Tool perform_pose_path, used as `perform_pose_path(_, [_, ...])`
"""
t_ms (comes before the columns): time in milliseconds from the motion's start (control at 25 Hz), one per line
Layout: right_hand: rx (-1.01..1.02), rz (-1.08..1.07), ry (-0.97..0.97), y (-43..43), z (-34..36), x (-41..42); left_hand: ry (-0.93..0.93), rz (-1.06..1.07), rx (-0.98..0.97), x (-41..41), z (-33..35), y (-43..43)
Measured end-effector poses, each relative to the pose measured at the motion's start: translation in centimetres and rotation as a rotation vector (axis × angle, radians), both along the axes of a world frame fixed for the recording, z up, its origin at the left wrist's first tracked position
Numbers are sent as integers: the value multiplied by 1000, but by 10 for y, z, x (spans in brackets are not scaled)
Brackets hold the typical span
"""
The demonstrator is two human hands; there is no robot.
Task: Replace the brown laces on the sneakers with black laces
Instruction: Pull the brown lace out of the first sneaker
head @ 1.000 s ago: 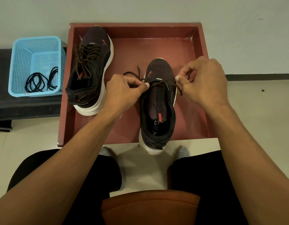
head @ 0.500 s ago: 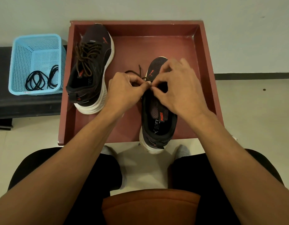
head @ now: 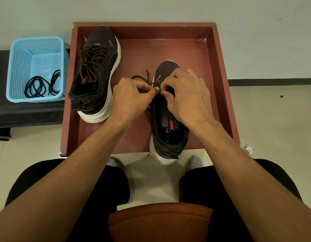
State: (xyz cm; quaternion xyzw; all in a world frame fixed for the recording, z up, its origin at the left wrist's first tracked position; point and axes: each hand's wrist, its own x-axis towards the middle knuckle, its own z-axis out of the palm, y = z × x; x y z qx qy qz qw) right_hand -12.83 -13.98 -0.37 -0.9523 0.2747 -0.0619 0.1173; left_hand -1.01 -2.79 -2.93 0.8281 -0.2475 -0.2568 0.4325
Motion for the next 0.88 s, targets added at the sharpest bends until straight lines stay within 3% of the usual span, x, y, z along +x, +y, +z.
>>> perform_pose_path(200, [211,-211,-192,-27,4,-17,-2,55,16,4,3,3])
perform_pose_path(440, [275,-326,-422,-48,1,-22,-128,-4,24,2,6,3])
perform_pose_path(720, [295,-283,-43,-29,0,-15,-357,-181,-8,-1,15,-6])
perform_pose_path(880, [289,-227,-75,-25,-1,-12,-357,-129,37,-2,12,-9])
